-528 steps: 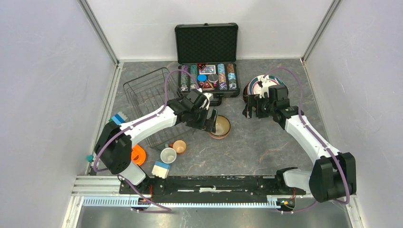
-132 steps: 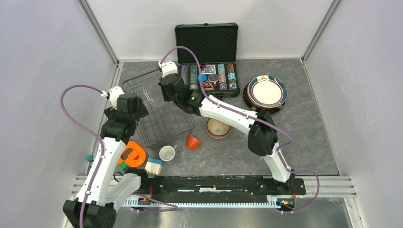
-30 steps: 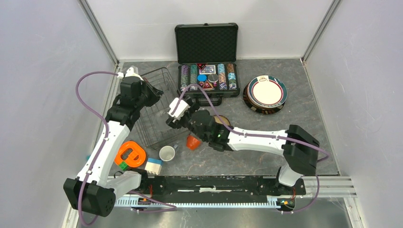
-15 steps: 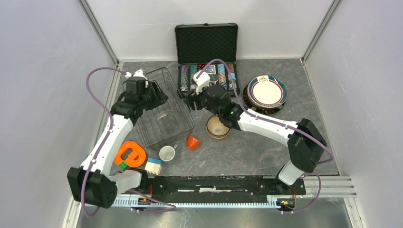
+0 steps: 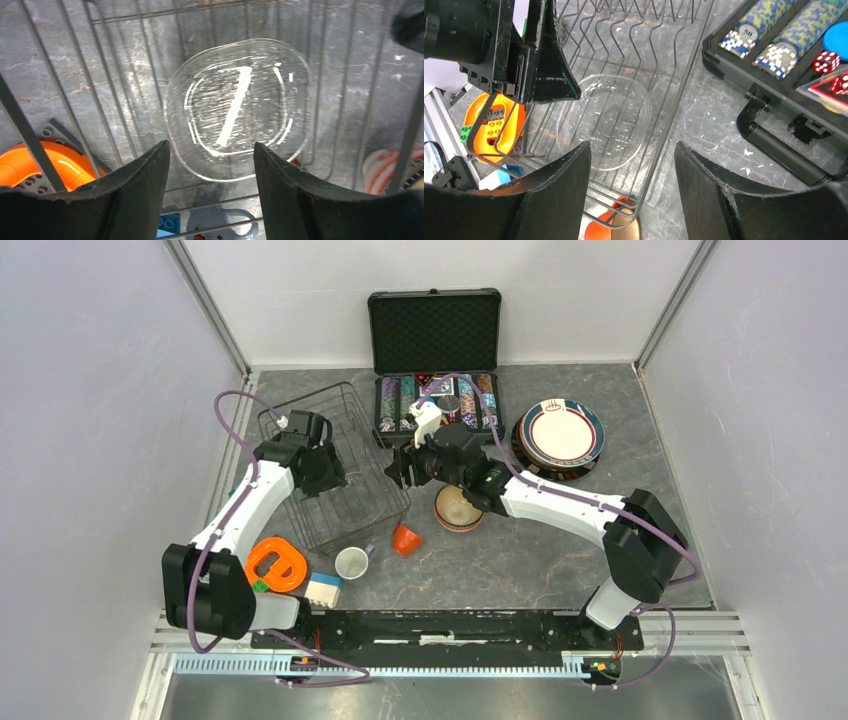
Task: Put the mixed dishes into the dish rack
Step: Pick up the plate at the center of the board.
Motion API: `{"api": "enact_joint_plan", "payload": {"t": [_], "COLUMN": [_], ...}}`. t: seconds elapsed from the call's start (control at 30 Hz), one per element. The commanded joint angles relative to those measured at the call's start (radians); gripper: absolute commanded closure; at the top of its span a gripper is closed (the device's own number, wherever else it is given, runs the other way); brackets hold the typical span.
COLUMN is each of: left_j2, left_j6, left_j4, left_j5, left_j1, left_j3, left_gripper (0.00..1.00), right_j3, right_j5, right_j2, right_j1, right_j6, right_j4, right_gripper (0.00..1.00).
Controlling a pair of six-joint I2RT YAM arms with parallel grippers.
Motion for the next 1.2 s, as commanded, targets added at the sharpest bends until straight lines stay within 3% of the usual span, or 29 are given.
{"api": "enact_joint_plan", "payload": {"t": [0.0,0.27,0.43,0.6,0.73,1.17], "left_j2": [0.005,0.05,0.093,0.115,0.082,-0.138], "left_j6": [-0.031,-0.071,-0.082,-0.087,-0.082,-0.043], "left_j4": [0.0,0.079,0.139,0.173,0.172,0.16], "left_j5": [-0.065,0.019,0.068,0.071,0.057,0.031], "left_j1": [0.037,0.088,0.096,0.099,0.099,0.1], "left_j3": [-0.055,-0.163,-0.193,-0.21,-0.212,-0.175], "left_gripper": [0.33,0.38,0.47,0.71,0.98,0.98], "right_j3": [-0.016,-0.018,-0.02,-0.024,-0.025,-0.06], "right_j5": [-0.032,-0.071,-0.077,-0.079,-0.08,-0.123], "right_j2": [-0.045,-0.041,-0.043,-0.047,-0.044,-0.032], "right_j1": [-0.003,-0.007,-0.009,-0.008,-0.01,-0.022], "right_j6": [0.033,0.047,0.046,0.046,0.047,0.152], "right_j4": [0.004,0.004,0.004,0.004,0.004,0.062], "right_gripper": [0.34,0.35,0.35,0.35,0.35,0.31]}}
